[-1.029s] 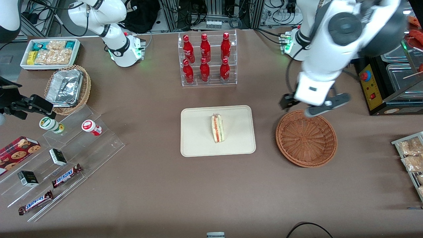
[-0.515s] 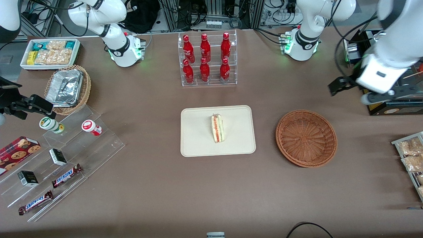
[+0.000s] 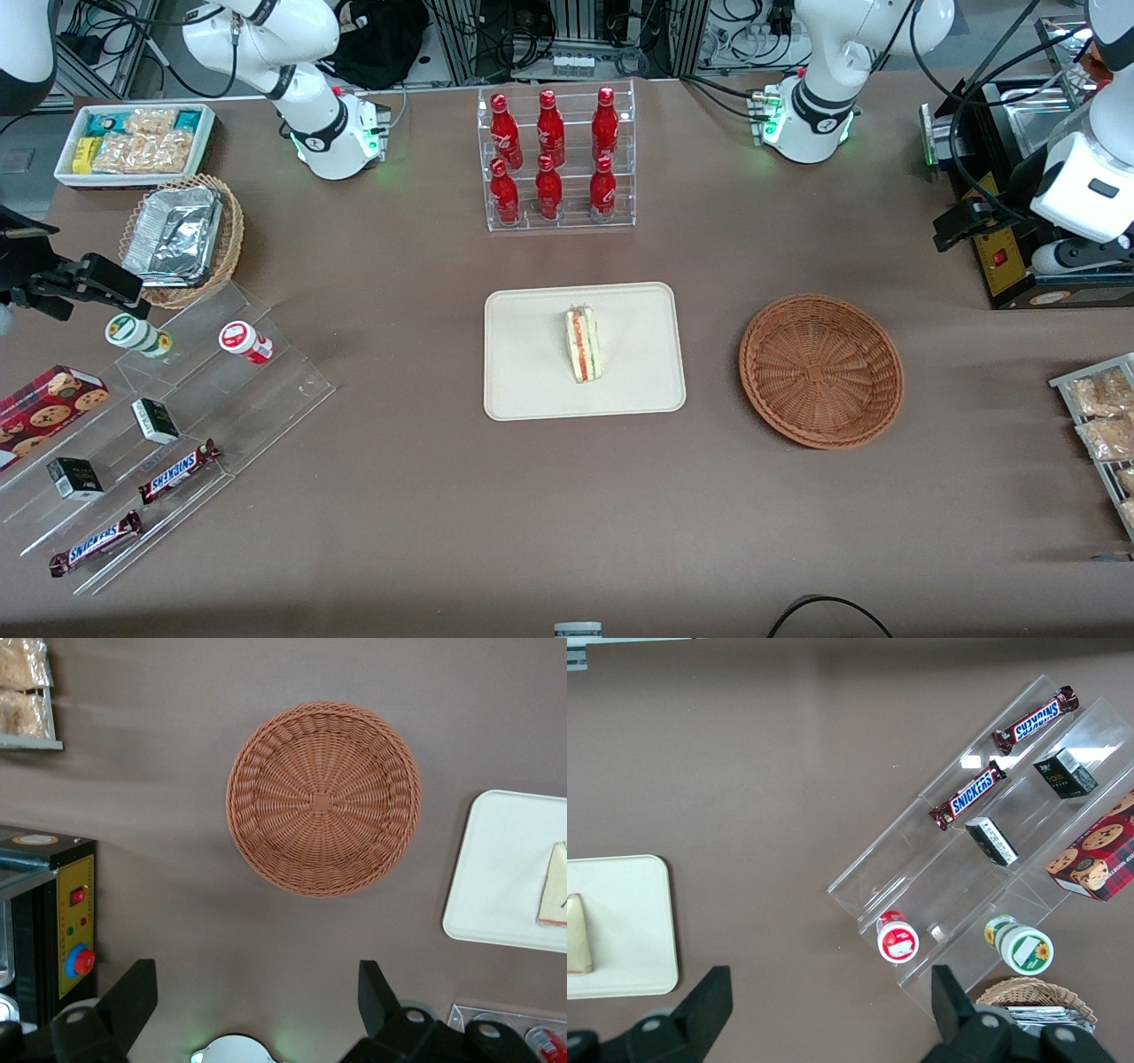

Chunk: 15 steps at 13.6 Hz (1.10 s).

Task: Place sandwich from basket to tray

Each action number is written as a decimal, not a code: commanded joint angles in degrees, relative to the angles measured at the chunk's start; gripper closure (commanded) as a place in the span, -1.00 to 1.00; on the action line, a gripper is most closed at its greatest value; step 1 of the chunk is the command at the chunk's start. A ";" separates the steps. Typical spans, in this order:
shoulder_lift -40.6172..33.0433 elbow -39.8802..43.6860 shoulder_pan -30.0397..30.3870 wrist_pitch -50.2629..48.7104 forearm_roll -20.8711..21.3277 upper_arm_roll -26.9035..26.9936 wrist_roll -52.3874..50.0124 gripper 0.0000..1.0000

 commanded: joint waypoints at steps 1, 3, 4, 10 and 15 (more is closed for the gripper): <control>0.90 2.61 10.83 -1.98 0.21 -12.94 3.02 -1.00; 0.99 3.14 20.18 -2.32 -0.14 -21.97 2.68 -1.00; 0.99 3.14 25.00 -2.41 -0.32 -26.62 2.94 -1.00; -1.91 2.62 35.07 -8.04 -0.58 -35.55 7.15 -1.00; -1.47 2.53 34.81 -1.98 -0.49 -35.37 7.52 -1.00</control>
